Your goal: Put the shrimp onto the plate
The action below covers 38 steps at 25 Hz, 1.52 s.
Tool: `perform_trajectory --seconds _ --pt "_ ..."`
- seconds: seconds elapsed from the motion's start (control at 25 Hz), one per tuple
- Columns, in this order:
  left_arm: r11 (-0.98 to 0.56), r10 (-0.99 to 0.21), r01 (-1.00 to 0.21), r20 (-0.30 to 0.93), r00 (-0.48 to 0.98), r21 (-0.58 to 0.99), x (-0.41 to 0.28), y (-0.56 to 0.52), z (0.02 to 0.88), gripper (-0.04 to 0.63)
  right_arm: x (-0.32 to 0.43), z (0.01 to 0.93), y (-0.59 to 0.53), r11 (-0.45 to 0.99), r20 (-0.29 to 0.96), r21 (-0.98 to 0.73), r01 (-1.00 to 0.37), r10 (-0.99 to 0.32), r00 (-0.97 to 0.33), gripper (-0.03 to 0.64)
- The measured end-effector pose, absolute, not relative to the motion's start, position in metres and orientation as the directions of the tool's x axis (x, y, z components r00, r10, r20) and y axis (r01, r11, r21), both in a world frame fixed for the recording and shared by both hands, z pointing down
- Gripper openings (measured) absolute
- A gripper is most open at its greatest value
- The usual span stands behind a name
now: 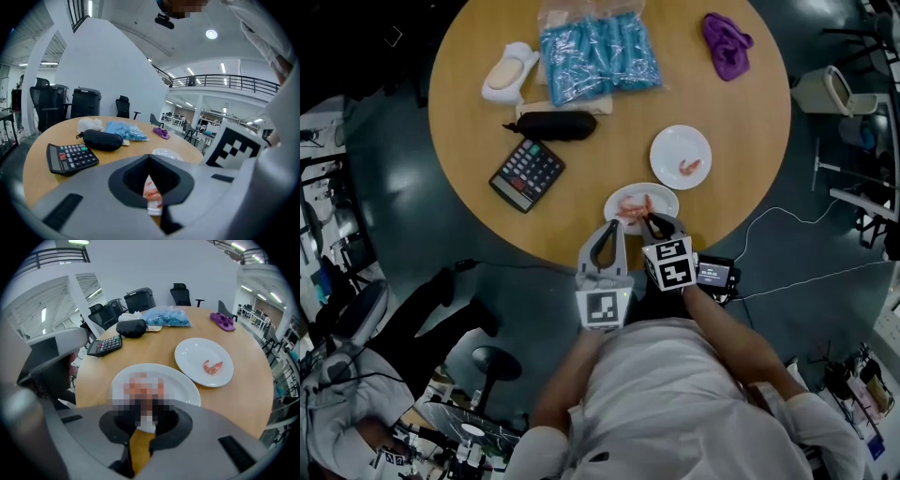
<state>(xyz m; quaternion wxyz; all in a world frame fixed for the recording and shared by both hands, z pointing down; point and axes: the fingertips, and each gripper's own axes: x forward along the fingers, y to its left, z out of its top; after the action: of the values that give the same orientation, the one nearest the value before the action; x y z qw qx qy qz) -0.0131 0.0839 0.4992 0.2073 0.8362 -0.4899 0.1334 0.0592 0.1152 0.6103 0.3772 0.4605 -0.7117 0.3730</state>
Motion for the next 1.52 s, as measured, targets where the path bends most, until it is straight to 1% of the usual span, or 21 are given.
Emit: perform_trajectory --seconds 0.12,0.24,0.36,0.52,0.72,0.88,1.24,1.4,1.52 --pt "-0.461 -0.760 -0.864 0.413 0.502 0.202 -0.008 0.080 0.498 0.008 0.061 0.593 0.108 0.300 0.862 -0.202 -0.932 -0.397 -0.315 0.057" --pt "-0.466 -0.762 -0.863 0.407 0.504 0.196 -0.005 0.076 0.495 0.008 0.074 0.573 0.088 0.298 0.832 -0.195 -0.934 -0.454 -0.319 0.055" --pt "-0.447 -0.769 -0.868 0.401 0.497 0.219 -0.003 0.072 0.492 0.008 0.102 0.564 0.052 0.293 0.805 -0.144 -0.945 -0.520 -0.284 0.055" --pt "-0.465 -0.771 -0.862 0.386 0.506 0.200 0.003 0.071 0.490 0.008 0.139 0.573 0.004 0.267 0.803 -0.076 -0.961 -0.554 -0.218 0.055" --pt "-0.493 -0.748 -0.854 0.419 0.515 0.169 0.006 0.080 0.502 0.008 0.159 0.594 -0.035 0.235 0.817 -0.046 -0.971 -0.551 -0.172 0.055" --pt "-0.444 -0.767 -0.869 0.411 0.494 0.217 0.006 0.080 0.497 0.008 0.160 0.607 -0.045 0.256 0.838 -0.027 -0.966 -0.521 -0.162 0.055" --pt "-0.421 -0.777 -0.882 0.417 0.472 0.214 0.001 0.077 0.497 0.008 0.160 0.615 -0.049 0.271 0.858 -0.027 -0.962 -0.488 -0.161 0.057" --pt "-0.408 -0.785 -0.888 0.414 0.461 0.214 -0.003 0.072 0.496 0.008 0.163 0.607 -0.049 0.273 0.854 -0.007 -0.962 -0.499 -0.148 0.098" --pt "-0.394 -0.793 -0.892 0.410 0.451 0.220 -0.005 0.068 0.493 0.008 0.166 0.590 -0.038 0.274 0.846 -0.002 -0.962 -0.513 -0.148 0.100"
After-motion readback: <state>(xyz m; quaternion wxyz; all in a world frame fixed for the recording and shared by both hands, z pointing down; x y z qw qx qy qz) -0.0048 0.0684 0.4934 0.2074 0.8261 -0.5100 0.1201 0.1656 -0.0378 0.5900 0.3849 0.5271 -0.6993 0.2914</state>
